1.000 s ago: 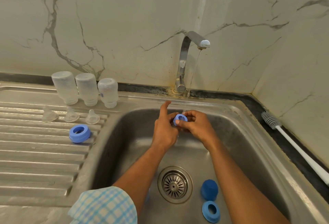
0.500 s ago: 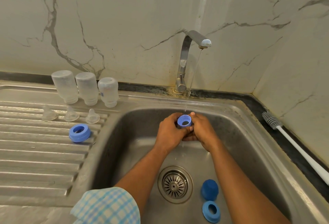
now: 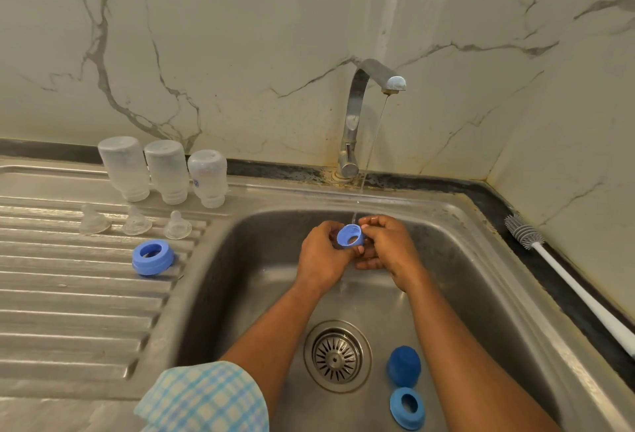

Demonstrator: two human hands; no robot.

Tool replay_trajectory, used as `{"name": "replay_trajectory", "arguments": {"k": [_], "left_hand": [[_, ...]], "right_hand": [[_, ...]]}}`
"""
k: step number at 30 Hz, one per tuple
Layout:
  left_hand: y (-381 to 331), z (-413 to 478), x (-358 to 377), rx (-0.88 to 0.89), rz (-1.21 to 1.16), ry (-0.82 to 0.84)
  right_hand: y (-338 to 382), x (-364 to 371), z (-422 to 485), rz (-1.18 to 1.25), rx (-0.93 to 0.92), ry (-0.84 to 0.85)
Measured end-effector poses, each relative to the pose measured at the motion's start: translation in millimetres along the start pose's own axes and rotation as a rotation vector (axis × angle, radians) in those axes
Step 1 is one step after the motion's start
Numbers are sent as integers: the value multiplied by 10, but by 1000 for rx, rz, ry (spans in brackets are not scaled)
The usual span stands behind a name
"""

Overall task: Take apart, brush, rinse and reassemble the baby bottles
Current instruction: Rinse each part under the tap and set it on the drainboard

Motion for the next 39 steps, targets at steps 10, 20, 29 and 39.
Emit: {"name": "replay_trajectory", "arguments": {"k": [10,20,29,39], "left_hand": [[-286,-265,-147,60,-157,-35],[-708,-783,-238,217,66,80],[-1121,-1059,-476,475,154,-116],[-829,-990,-455,234,245,-78]], "right_hand": [[326,59,-315,-66,-217,15],[520,1,-996,-244,-375,-35],[933,38,-1459,-339,-720,-221],[675,-125,-1194,-442,-449,-328]]}}
Point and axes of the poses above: each hand's wrist, its own z-axis towards the middle knuckle, its own x-axis out of the palm, y = z × x, the point moved 5 cm from there along z, towards the middle knuckle, and after that the axes turned 7 degrees about y, right-handed, at the moved point
